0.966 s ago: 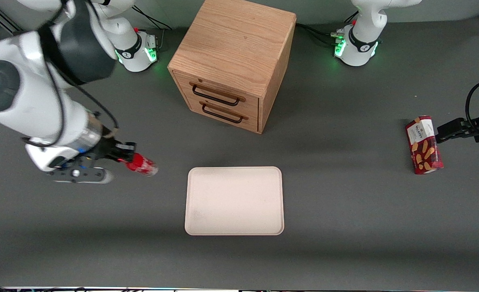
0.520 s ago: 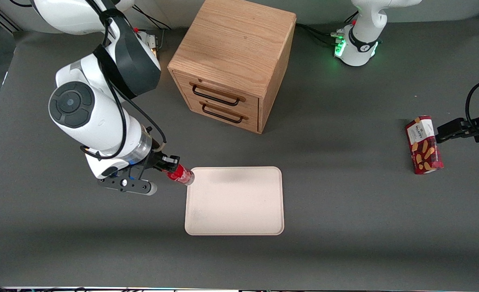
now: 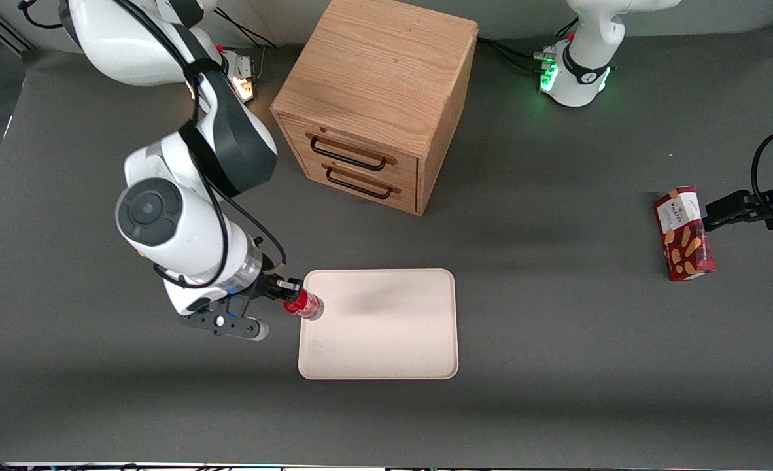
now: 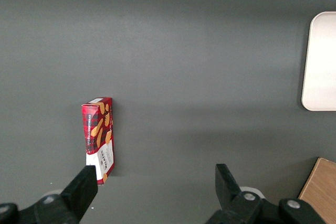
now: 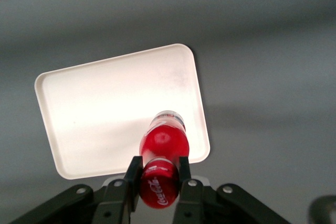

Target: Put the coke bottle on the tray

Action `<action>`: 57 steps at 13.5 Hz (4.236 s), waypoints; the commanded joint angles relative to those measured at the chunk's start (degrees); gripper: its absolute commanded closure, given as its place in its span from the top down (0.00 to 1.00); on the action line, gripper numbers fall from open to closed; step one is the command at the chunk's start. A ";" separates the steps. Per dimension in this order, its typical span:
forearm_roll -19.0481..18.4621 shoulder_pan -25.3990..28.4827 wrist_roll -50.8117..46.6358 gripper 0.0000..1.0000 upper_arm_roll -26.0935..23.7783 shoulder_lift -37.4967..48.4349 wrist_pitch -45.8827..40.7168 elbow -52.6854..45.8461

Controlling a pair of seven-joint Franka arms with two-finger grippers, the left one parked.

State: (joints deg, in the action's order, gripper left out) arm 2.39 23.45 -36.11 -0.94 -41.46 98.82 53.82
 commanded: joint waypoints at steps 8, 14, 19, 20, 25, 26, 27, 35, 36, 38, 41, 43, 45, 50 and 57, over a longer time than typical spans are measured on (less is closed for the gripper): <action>-4.67 1.43 -4.50 0.00 -0.20 -9.07 6.39 -2.23; -4.67 1.43 -4.67 0.33 -0.20 -9.87 7.09 -1.26; -4.67 1.43 -4.58 1.00 -0.11 -9.61 7.44 -1.26; -4.67 1.43 -4.58 1.00 -0.11 -9.08 7.36 -1.26; -4.23 1.16 -4.50 1.00 -0.29 0.92 -4.31 -1.09; -4.06 1.08 -4.50 1.00 -0.38 3.64 -7.29 -1.00; -4.06 0.90 -4.41 1.00 -0.46 5.84 -10.80 -1.08; -3.88 -7.17 11.03 1.00 -0.64 21.57 -24.37 3.63; -3.80 -9.27 15.50 1.00 -0.55 24.82 -24.11 7.92; -2.66 -13.14 23.07 1.00 -0.12 28.88 -23.41 13.05; -2.65 -17.19 30.11 1.00 0.76 32.13 -21.40 18.32; -2.57 -17.38 36.26 1.00 4.26 35.55 -15.44 25.59; -2.57 -18.69 38.21 1.00 5.07 37.76 -11.29 30.71; -1.95 -20.72 41.73 1.00 4.81 37.07 -7.94 31.17; -1.95 -20.99 41.04 1.00 4.72 36.98 -6.97 30.47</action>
State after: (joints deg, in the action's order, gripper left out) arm -0.41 2.76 4.77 4.04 -5.92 91.03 83.24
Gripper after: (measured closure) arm 0.000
